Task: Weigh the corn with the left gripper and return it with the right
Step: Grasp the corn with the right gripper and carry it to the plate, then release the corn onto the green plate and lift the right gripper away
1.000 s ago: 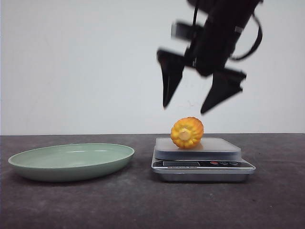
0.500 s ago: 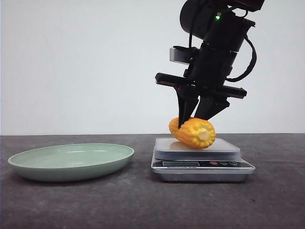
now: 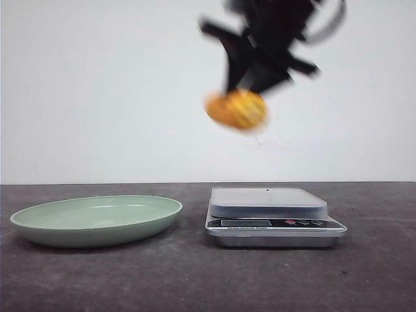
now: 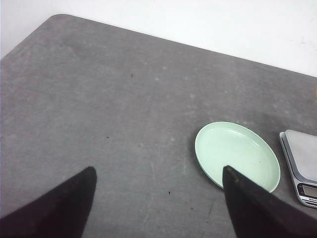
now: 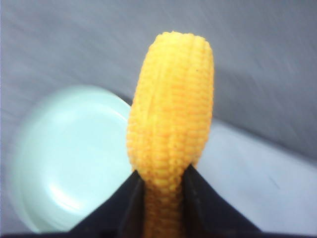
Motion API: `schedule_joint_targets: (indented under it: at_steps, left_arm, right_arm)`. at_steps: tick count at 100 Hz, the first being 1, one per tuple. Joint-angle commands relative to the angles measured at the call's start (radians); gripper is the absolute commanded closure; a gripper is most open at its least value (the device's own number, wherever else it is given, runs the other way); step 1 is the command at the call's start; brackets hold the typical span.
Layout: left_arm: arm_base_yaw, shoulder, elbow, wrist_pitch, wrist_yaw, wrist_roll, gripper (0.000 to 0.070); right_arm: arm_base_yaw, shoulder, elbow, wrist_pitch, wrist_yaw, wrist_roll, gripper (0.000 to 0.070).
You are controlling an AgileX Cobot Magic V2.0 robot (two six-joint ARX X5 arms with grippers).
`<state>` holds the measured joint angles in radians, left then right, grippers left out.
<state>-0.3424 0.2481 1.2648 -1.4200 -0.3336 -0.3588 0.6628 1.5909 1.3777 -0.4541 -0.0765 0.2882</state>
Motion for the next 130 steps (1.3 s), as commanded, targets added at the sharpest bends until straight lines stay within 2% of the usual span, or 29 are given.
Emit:
schedule_joint_targets:
  at_steps: [1, 14, 29, 53, 81, 88, 101, 106, 110, 130]
  left_arm:
    - [-0.001, -0.002, 0.012, 0.011, 0.001, 0.007, 0.0227]
    - [-0.001, -0.001, 0.012, 0.015, 0.001, 0.007, 0.0227]
    - [-0.001, -0.001, 0.012, -0.010, 0.001, 0.006, 0.0227]
    - [-0.001, -0.001, 0.012, -0.019, 0.002, 0.006, 0.0227]
    - [-0.001, -0.001, 0.012, -0.024, 0.002, 0.006, 0.0227]
    - [-0.001, -0.001, 0.012, -0.025, 0.002, 0.006, 0.0227]
    - [-0.001, -0.001, 0.012, -0.025, 0.002, 0.006, 0.0227]
    - [-0.001, -0.001, 0.012, -0.026, 0.002, 0.006, 0.0227]
    - [-0.001, -0.001, 0.012, -0.026, 0.002, 0.006, 0.0226]
    - [-0.001, -0.002, 0.012, -0.026, 0.002, 0.010, 0.0227]
  right_arm:
    - [0.057, 0.042, 0.041, 0.010, 0.008, -0.005, 0.0700]
    - [0.137, 0.112, 0.120, 0.019, 0.049, 0.027, 0.0700]
    - [0.193, 0.221, 0.180, 0.042, 0.051, 0.056, 0.0700]
    - [0.209, 0.399, 0.209, 0.101, 0.049, 0.127, 0.0700]
    - [0.210, 0.498, 0.209, 0.140, 0.048, 0.145, 0.0698]
    - [0.210, 0.504, 0.209, 0.141, 0.050, 0.145, 0.0633]
    - [0.210, 0.504, 0.209, 0.149, 0.051, 0.143, 0.0316]
    - [0.210, 0.504, 0.209, 0.153, 0.050, 0.143, 0.0255]
    - [0.210, 0.504, 0.209, 0.155, 0.050, 0.143, 0.0234]
    - [0.201, 0.491, 0.211, 0.152, 0.047, 0.118, 0.0234]
